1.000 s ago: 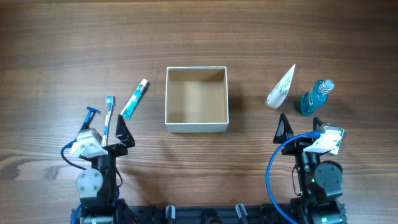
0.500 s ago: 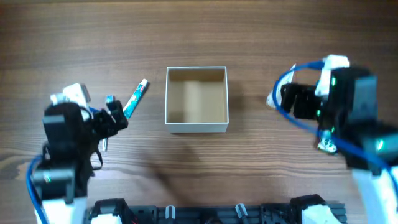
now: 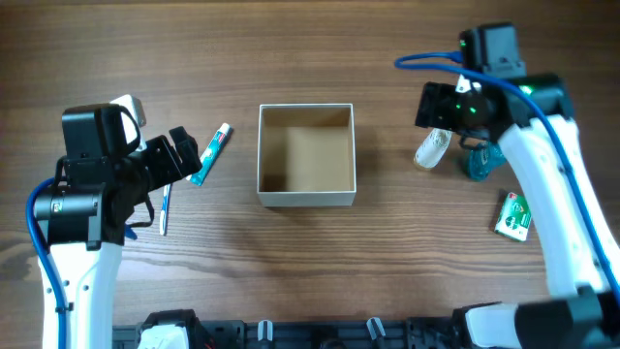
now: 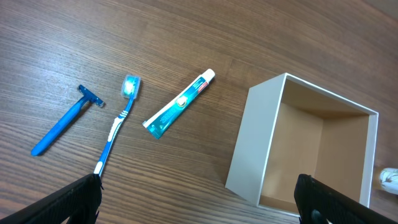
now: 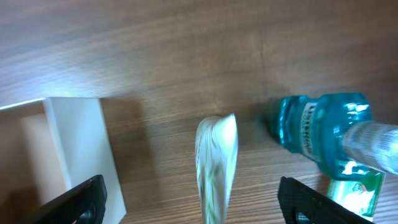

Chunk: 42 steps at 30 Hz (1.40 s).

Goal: Pack container
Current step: 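Reach the right gripper to the white Pantene tube and grasp it, then carry the Pantene tube into the box and release it upright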

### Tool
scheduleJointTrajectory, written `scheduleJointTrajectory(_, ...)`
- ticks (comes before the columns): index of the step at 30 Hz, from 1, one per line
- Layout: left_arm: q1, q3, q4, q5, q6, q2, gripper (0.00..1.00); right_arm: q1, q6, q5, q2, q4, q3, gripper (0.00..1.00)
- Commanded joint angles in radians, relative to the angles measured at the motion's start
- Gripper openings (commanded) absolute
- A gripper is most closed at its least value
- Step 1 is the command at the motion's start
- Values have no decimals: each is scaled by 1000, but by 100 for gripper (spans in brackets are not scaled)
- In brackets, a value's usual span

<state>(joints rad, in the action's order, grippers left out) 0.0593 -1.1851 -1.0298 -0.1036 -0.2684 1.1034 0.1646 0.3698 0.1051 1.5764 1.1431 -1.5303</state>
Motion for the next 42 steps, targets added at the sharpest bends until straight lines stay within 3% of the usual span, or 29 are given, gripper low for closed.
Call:
scheduleJointTrajectory(1, 5, -17, 0, -37, -5, 3, 100, -2, 130, 29, 90, -5, -16, 77)
scheduleJointTrajectory(7, 5, -17, -8, -37, -5, 3, 100, -23, 198, 33, 166, -6, -13, 51)
scheduleJointTrajectory(11, 5, -17, -8, -37, -5, 3, 100, -45, 198, 33, 174, 2, -12, 18)
scheduleJointTrajectory(12, 5, -17, -8, -37, -5, 3, 100, -46, 184, 32, 174, 2, -12, 4)
scheduleJointTrajectory(19, 5, -17, -8, -32, -5, 3, 100, -26, -37, 25, 93, 38, -62, 4)
scheduleJointTrajectory(23, 5, -17, -8, 10, -5, 3, 100, 77, -107, 26, 26, 233, -344, 4)
scheduleJointTrajectory(27, 5, -17, -9, 43, -1, 3, 100, 274, -76, 25, 35, 259, -515, 4)
scheduleJointTrajectory(33, 5, -17, -23, 53, -2, 3, 100, 507, 4, 29, 133, 105, -520, 4)
scheduleJointTrajectory(42, 5, -17, -38, 53, -2, 3, 100, 529, 59, 23, 416, 5, -519, 4)
